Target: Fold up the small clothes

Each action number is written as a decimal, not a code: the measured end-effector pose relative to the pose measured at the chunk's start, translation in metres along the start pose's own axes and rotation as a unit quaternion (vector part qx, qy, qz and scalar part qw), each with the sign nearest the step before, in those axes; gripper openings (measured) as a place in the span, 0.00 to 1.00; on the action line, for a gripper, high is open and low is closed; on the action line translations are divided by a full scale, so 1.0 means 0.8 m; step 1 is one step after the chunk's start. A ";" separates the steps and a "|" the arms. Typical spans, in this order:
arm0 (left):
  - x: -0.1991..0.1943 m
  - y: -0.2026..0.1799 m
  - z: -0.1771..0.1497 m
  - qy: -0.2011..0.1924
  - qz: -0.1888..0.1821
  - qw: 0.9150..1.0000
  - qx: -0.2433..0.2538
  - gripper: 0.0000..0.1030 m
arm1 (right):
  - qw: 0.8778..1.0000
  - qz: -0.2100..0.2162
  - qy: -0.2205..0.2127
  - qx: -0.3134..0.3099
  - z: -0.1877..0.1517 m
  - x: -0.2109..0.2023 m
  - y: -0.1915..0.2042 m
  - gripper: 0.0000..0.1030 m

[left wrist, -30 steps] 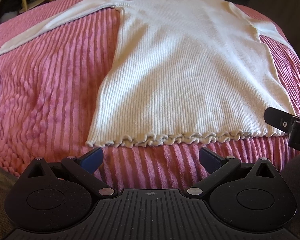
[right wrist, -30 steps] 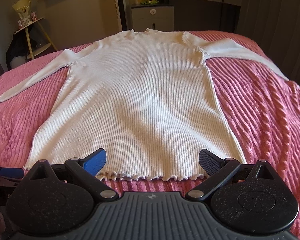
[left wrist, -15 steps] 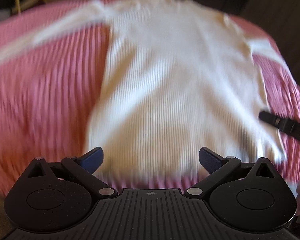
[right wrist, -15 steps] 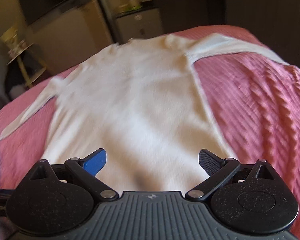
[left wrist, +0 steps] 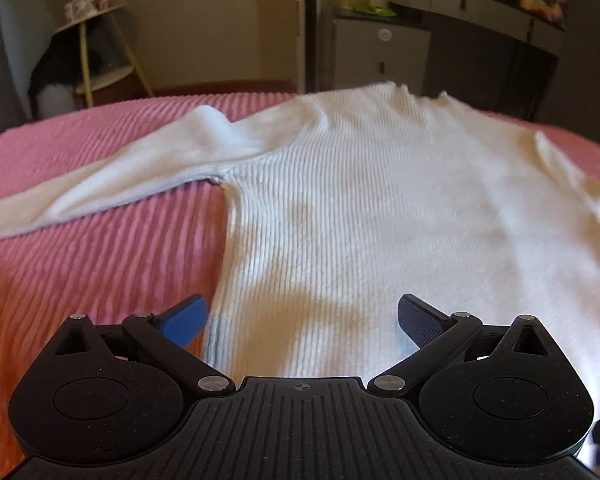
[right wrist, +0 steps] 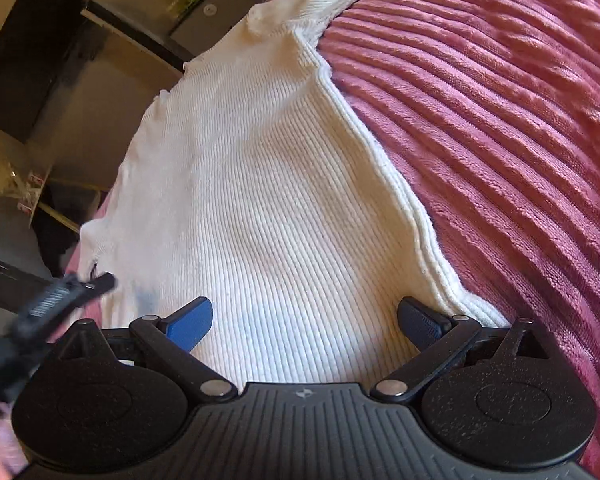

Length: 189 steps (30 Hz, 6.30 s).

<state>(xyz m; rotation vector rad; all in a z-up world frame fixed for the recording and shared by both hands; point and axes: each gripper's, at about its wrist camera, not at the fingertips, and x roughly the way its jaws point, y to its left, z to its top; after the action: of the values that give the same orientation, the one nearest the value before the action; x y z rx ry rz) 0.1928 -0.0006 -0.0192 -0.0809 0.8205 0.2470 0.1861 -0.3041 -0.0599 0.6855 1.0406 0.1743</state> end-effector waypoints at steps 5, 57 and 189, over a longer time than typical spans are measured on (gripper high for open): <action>0.016 0.011 -0.009 0.026 -0.037 0.999 0.003 1.00 | 0.996 0.066 -0.044 0.031 0.040 -0.036 -0.021 0.96; 0.020 0.095 0.018 -0.021 -0.168 0.973 -0.154 1.00 | 0.970 -0.010 -0.244 -0.007 0.010 0.026 0.082 0.26; -0.004 0.296 0.150 -0.174 -0.046 0.961 -0.211 0.09 | 0.979 0.084 -0.147 -0.111 -0.010 0.081 0.176 0.50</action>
<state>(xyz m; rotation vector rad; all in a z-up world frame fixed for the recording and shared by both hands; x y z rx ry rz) 0.2173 0.2480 0.0704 -0.4626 0.4012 0.3352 0.2381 -0.1622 -0.0260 0.5754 0.6676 0.3202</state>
